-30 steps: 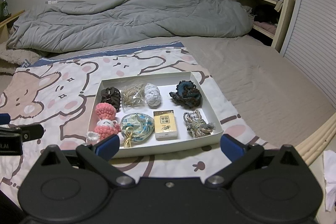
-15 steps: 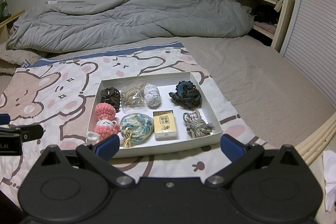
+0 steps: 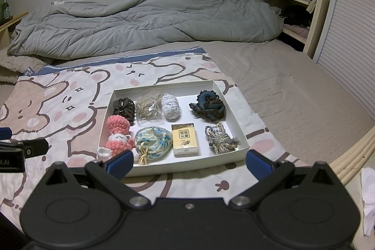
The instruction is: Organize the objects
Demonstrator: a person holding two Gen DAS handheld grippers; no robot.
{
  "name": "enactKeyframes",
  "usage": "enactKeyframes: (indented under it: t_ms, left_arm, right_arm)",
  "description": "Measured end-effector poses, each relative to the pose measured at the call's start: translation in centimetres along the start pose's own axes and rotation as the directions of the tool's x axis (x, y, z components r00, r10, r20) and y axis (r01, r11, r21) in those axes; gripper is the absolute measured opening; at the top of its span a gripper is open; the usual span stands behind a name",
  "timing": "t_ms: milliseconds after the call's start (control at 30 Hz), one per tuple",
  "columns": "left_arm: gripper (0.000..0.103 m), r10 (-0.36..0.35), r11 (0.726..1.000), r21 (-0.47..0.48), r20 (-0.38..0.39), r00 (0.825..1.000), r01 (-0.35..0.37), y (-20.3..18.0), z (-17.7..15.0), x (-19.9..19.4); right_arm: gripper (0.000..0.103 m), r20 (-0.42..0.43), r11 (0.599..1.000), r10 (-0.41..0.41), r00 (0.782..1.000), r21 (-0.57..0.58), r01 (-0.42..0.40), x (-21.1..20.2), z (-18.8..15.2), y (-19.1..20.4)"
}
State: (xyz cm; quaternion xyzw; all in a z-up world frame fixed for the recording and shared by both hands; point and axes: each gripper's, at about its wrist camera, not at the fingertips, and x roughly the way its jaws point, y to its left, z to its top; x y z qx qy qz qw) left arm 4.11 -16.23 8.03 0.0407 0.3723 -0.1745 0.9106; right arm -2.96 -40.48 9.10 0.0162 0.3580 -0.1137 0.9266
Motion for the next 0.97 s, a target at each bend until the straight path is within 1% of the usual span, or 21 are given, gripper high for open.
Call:
enactKeyframes:
  t_ms: [967]
  left_arm:
    - [0.103, 0.016, 1.000, -0.008, -0.011, 1.000, -0.016, 0.05, 0.02, 0.34]
  right_arm:
    - [0.103, 0.003, 1.000, 0.008, 1.000, 0.009, -0.008, 0.06, -0.04, 0.08]
